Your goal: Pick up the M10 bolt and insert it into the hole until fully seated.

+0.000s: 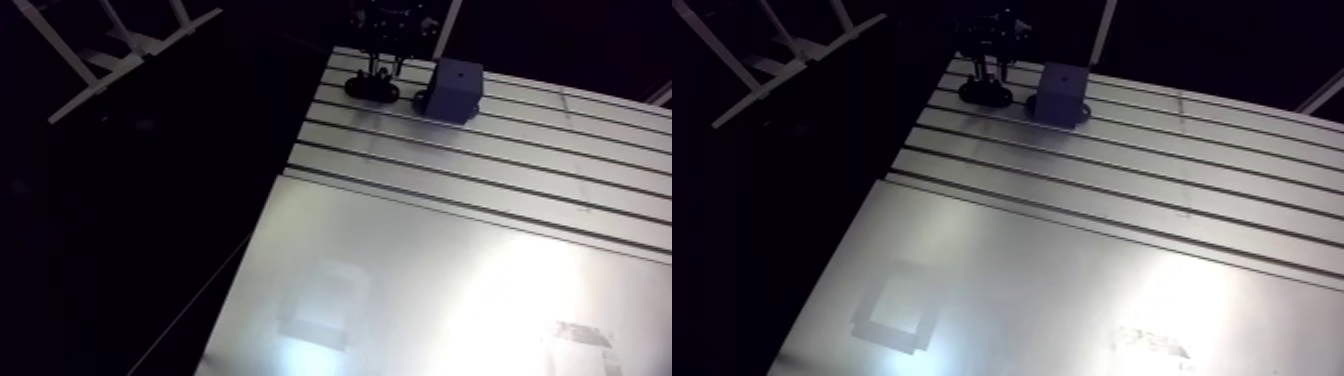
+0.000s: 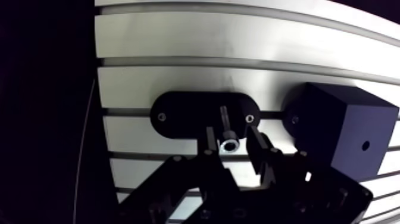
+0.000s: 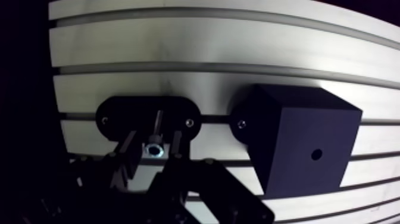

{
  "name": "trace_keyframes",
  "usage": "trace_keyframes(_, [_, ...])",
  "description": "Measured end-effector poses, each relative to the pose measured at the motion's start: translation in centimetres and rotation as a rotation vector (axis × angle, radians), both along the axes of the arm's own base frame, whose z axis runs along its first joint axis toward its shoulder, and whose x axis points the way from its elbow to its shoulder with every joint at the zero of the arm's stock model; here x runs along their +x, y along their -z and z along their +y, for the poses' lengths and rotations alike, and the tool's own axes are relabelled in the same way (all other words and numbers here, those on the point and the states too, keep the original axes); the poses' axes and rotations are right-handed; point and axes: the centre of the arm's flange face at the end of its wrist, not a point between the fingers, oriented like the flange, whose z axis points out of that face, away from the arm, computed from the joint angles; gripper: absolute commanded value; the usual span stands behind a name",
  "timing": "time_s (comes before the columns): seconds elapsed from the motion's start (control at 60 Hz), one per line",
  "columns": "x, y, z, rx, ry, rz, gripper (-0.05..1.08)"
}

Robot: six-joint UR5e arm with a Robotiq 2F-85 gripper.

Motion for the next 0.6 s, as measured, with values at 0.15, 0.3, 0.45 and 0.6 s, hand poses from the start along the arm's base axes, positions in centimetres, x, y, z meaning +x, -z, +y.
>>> trace_keyframes(0.15, [0.02,0.06,0.02,0.001,0.0,-0.001,0.63])
trace_keyframes(0.3, [0.02,0.12,0.02,0.002,0.0,-0.002,0.66])
trace_keyframes(0.45, [0.01,0.12,0.01,0.002,0.0,-0.002,0.68])
trace_keyframes(0.6, [0.02,0.12,-0.07,0.001,-0.002,-0.002,0.71])
